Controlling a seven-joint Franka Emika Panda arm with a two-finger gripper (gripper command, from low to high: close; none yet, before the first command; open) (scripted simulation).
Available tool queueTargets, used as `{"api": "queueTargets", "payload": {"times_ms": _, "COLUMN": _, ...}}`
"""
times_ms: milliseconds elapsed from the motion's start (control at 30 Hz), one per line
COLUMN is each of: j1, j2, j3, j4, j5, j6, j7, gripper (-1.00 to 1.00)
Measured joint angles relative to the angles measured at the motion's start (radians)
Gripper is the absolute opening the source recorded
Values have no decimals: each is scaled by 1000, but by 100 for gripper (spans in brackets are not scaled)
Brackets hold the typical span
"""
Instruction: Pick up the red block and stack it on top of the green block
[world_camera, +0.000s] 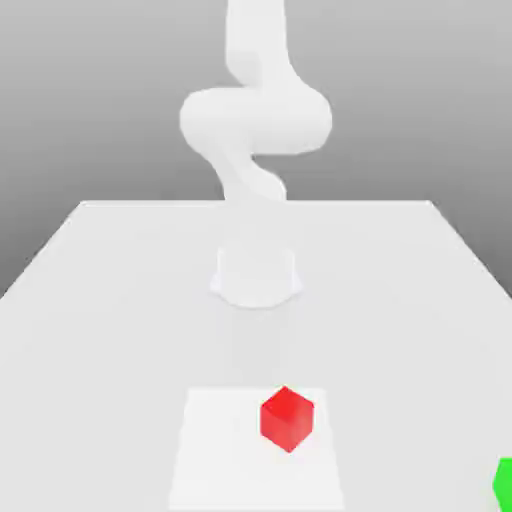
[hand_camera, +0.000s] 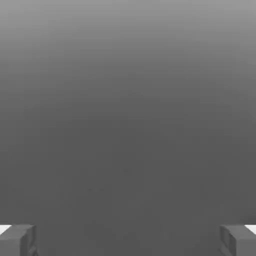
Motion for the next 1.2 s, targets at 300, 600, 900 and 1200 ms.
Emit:
{"api": "queueTargets", "payload": {"times_ms": 300, "j1": -2, "j2": 359, "j3": 27, "j4": -184, "j5": -170, "j6": 183, "j7": -186, "gripper": 0}}
{"api": "queueTargets", "payload": {"times_ms": 600, "j1": 58, "j2": 675, "j3": -1, "j4": -373, "j5": -52, "j6": 389, "j7": -576, "gripper": 0}}
{"api": "queueTargets", "payload": {"times_ms": 900, "j1": 73, "j2": 875, "j3": 6, "j4": -390, "j5": 47, "j6": 559, "j7": -711, "gripper": 0}}
{"api": "queueTargets", "payload": {"times_ms": 1200, "j1": 84, "j2": 966, "j3": -9, "j4": -381, "j5": 29, "j6": 633, "j7": -702, "gripper": -100}}
